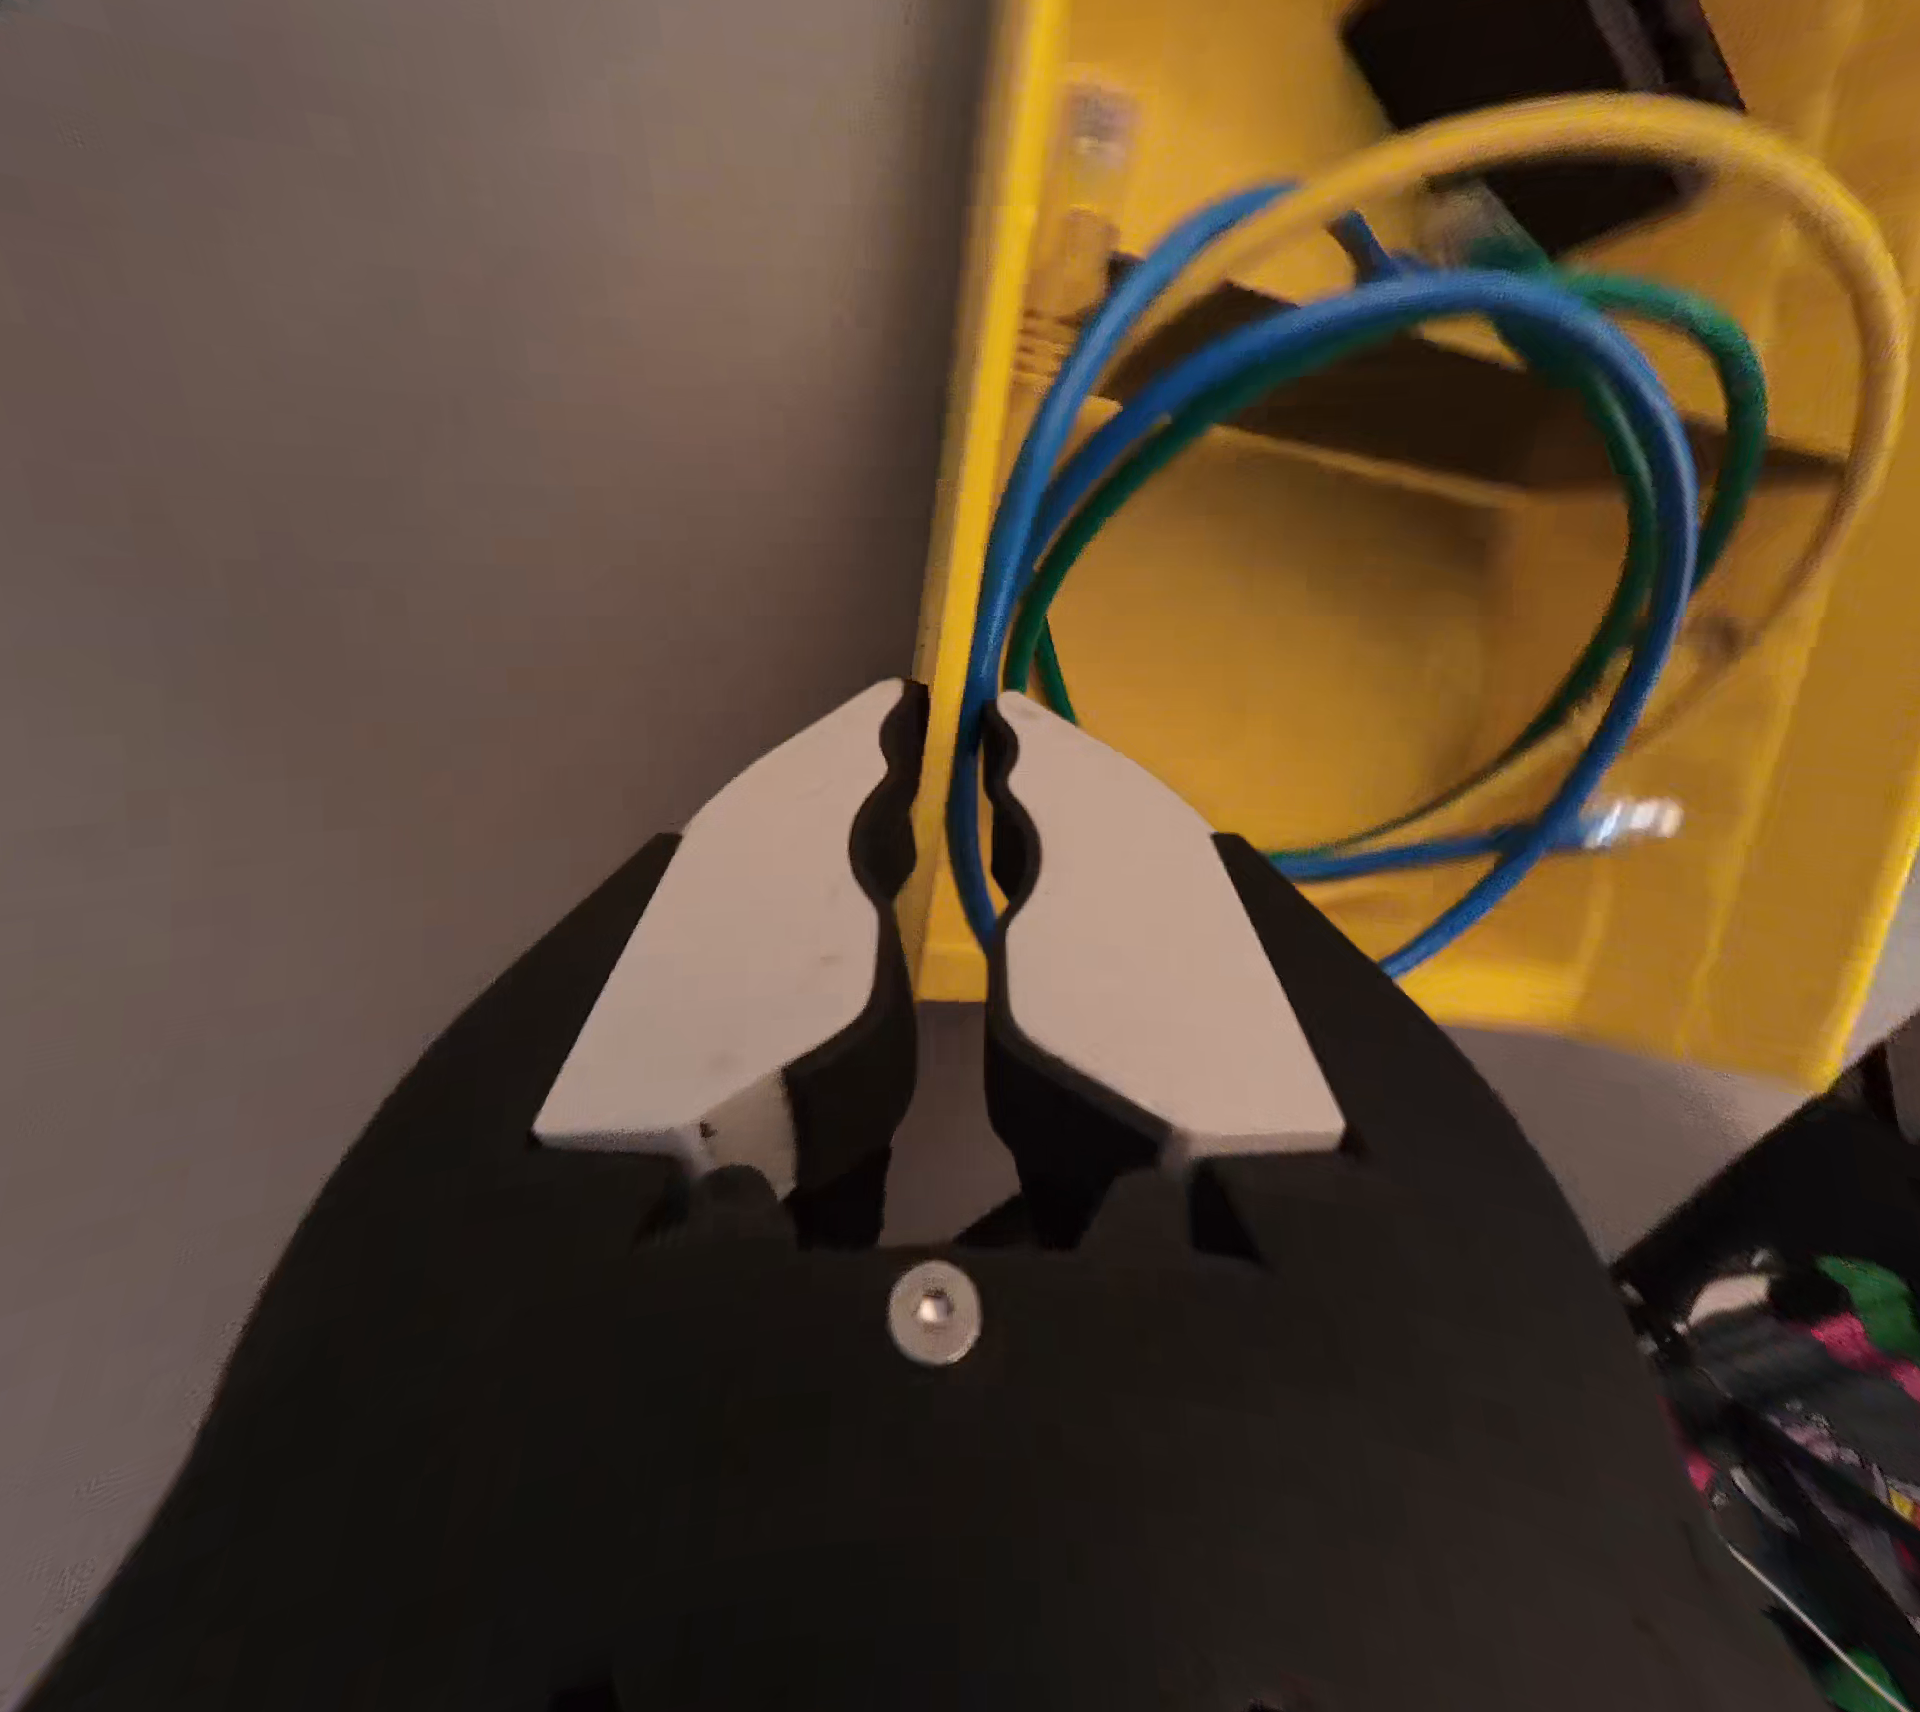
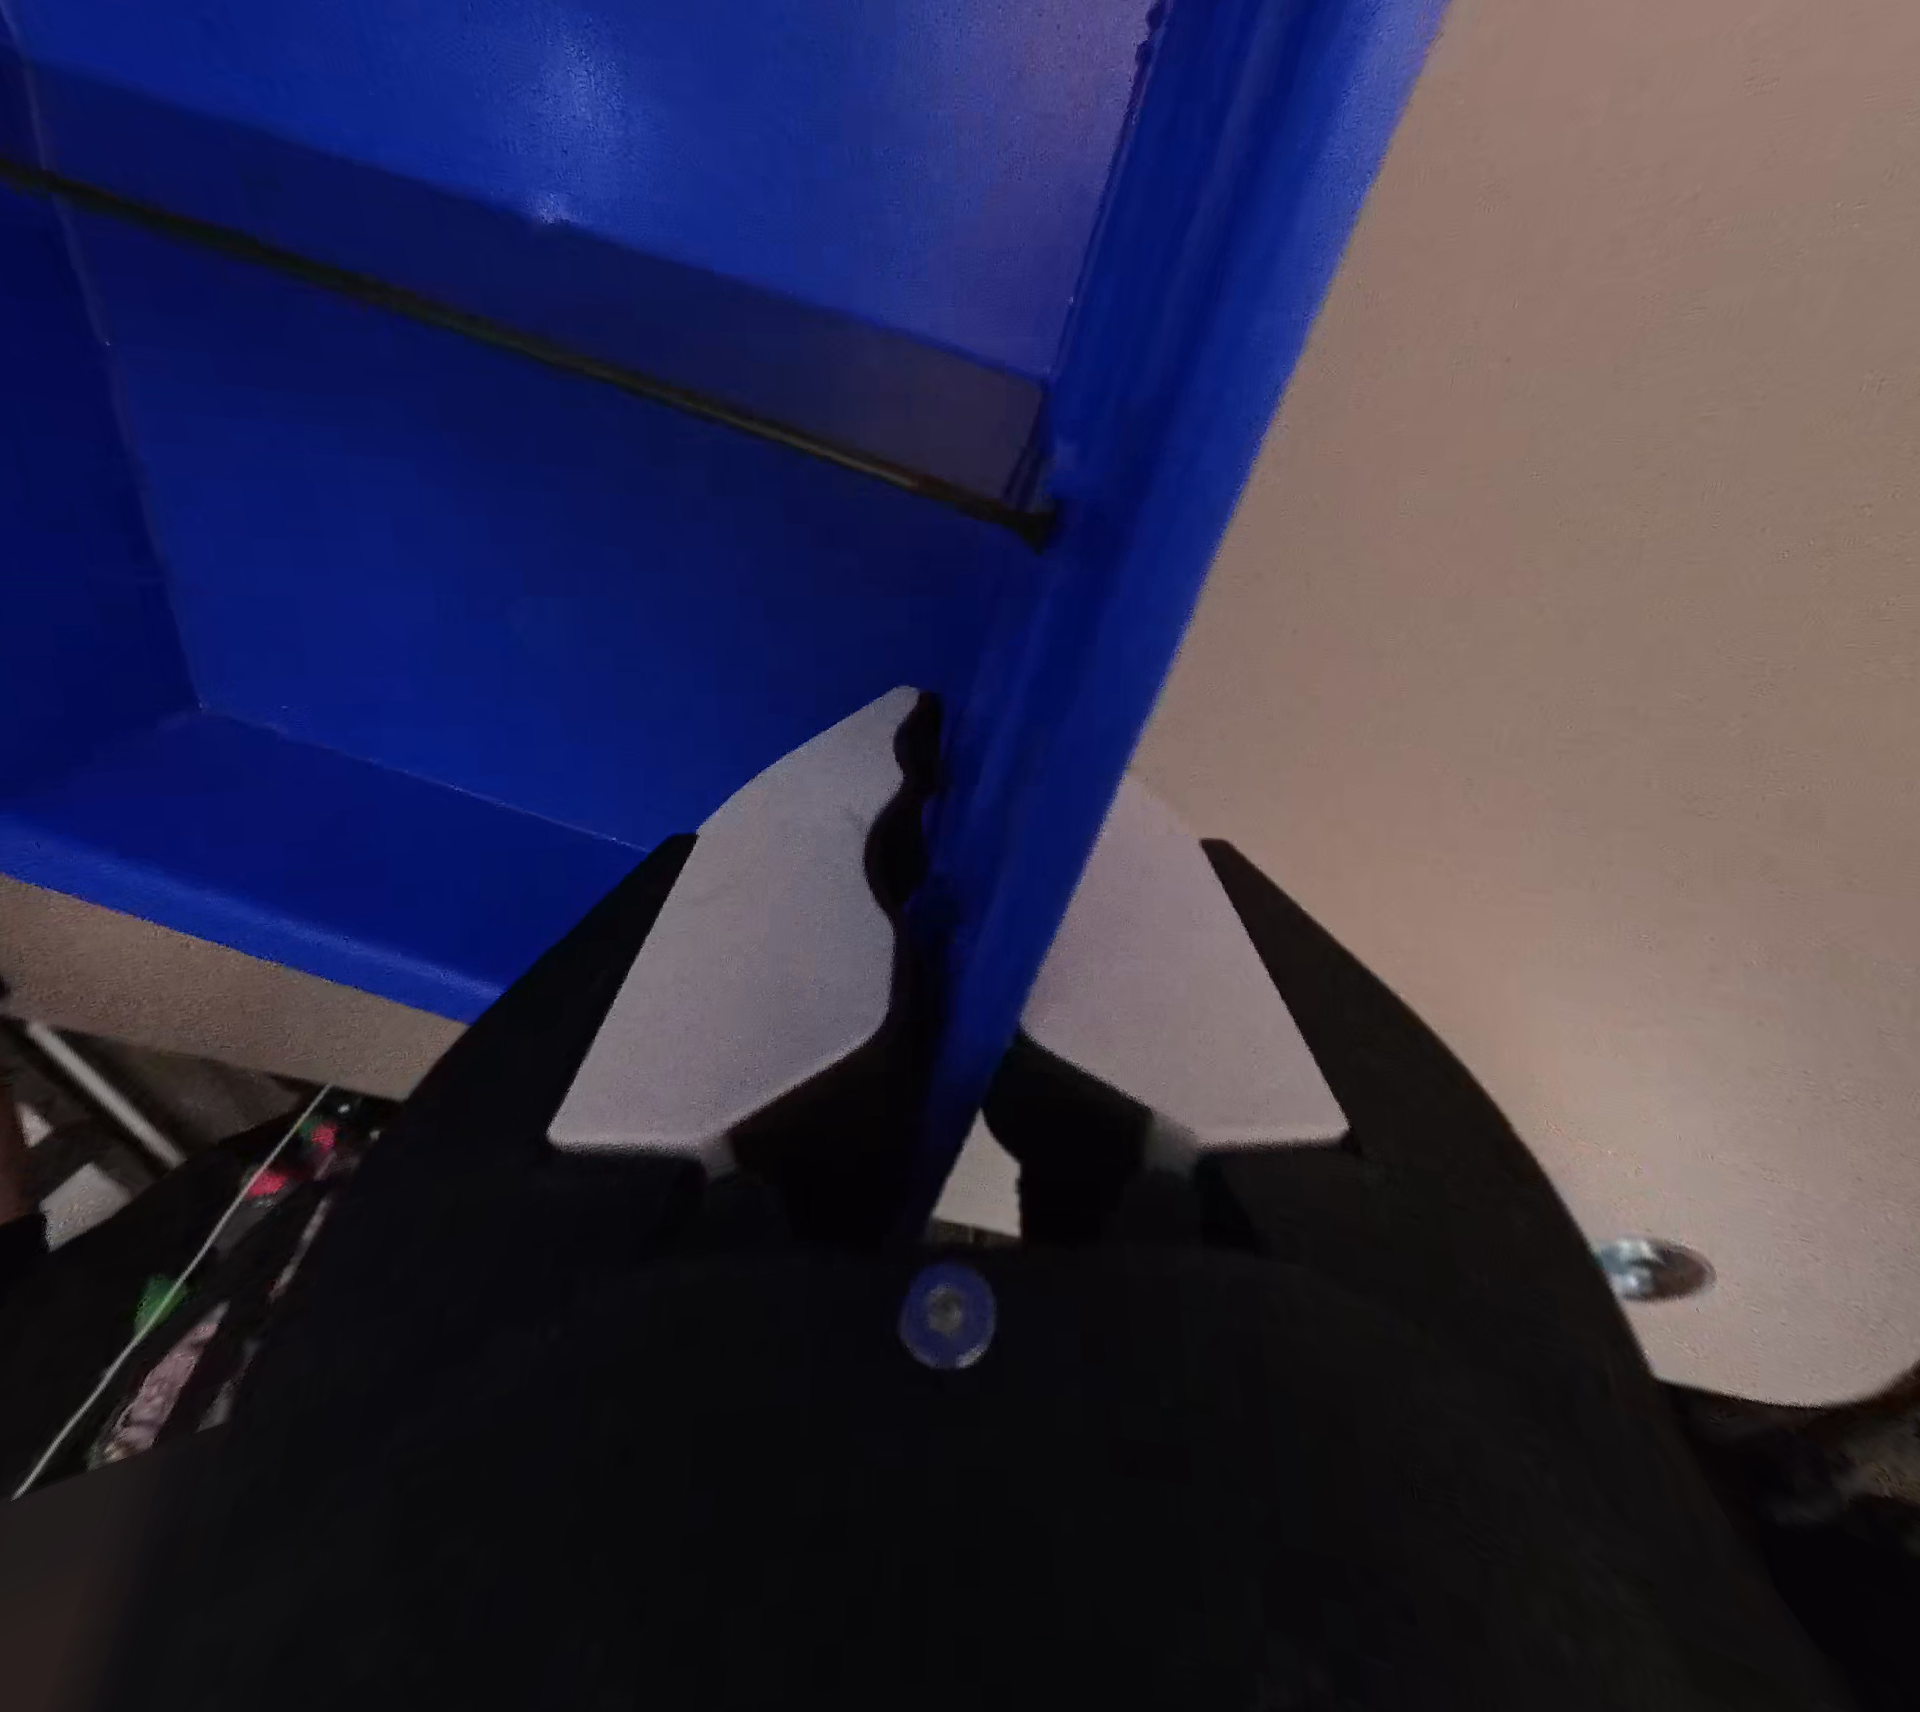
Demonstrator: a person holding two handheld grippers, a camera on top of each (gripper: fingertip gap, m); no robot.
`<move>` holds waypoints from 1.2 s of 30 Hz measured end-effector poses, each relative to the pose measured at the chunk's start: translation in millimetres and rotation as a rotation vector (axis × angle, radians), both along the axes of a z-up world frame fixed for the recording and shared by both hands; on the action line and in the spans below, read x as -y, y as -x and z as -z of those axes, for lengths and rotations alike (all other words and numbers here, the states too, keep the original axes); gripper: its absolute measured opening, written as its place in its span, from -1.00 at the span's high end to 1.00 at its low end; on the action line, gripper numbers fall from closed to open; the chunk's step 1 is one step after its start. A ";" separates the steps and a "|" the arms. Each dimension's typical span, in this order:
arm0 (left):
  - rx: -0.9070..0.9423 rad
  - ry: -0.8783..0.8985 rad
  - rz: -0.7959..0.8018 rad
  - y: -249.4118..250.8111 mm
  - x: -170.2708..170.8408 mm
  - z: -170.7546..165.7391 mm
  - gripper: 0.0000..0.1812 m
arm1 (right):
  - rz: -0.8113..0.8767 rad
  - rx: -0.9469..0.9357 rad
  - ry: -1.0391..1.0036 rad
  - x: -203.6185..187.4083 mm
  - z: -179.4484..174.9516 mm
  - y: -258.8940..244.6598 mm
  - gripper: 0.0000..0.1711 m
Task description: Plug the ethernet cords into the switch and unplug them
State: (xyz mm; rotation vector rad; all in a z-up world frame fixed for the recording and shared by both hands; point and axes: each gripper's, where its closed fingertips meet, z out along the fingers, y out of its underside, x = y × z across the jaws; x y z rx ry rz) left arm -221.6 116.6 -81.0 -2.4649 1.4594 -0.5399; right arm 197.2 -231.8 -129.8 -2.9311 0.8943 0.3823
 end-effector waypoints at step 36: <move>-0.083 -0.095 -0.193 226.7 -59.8 -3.3 0.84 | 0.084 0.090 0.045 10.3 15.4 -59.9 0.92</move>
